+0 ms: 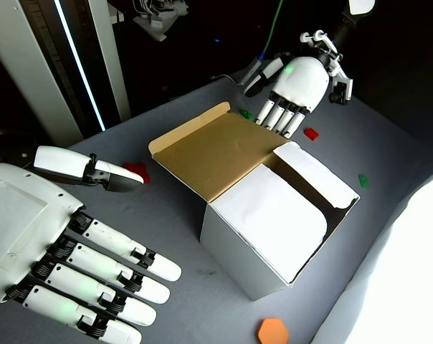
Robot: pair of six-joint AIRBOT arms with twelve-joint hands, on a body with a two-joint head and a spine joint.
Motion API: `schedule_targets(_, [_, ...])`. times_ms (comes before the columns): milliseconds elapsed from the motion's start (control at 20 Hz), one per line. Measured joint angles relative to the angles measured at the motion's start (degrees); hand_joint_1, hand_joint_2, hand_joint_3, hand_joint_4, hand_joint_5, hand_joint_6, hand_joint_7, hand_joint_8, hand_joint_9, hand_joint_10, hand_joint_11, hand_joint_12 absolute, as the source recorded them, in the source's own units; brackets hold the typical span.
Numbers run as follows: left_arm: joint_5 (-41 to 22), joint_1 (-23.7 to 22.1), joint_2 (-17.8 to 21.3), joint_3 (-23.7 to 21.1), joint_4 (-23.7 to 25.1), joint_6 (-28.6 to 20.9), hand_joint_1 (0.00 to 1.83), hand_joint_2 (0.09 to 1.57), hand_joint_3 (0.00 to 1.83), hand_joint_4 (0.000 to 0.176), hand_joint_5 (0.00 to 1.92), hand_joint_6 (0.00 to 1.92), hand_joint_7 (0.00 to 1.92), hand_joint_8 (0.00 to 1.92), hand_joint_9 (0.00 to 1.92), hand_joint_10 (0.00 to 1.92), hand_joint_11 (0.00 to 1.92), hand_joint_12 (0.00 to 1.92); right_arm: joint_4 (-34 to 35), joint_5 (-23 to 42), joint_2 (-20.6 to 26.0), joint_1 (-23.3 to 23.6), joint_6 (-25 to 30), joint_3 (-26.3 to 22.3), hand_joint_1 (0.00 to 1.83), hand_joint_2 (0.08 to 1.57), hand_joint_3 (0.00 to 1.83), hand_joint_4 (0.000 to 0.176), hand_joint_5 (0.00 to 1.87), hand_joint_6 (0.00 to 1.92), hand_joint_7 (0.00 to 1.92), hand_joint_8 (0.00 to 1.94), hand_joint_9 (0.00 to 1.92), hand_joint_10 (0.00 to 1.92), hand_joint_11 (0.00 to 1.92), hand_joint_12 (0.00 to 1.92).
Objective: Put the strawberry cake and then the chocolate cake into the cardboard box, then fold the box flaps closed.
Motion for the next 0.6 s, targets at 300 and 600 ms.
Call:
schedule_targets(300, [2.9,0.5,0.6,-6.2,-0.1,0.2,0.00,1.21,0.00,0.025,0.25,0.01,0.23,0.00,0.23,0.00,0.00,0.85,-0.1,-0.1,-0.7,0.0,0.2,0.1,0.00,1.15,0.00,0.000,0.11,0.01,0.13,0.00,0.07,0.00,0.00,0.00])
schedule_targets(600, [2.5,-2.2,2.2,-9.8,-2.0,0.2,0.00,1.20,0.00,0.020,0.22,0.00,0.21,0.00,0.21,0.00,0.00,0.84,-0.1,0.0,-1.0,0.0,0.2,0.6,0.00,1.15,0.00,0.000,0.13,0.01,0.15,0.01,0.08,0.01,0.00,0.00])
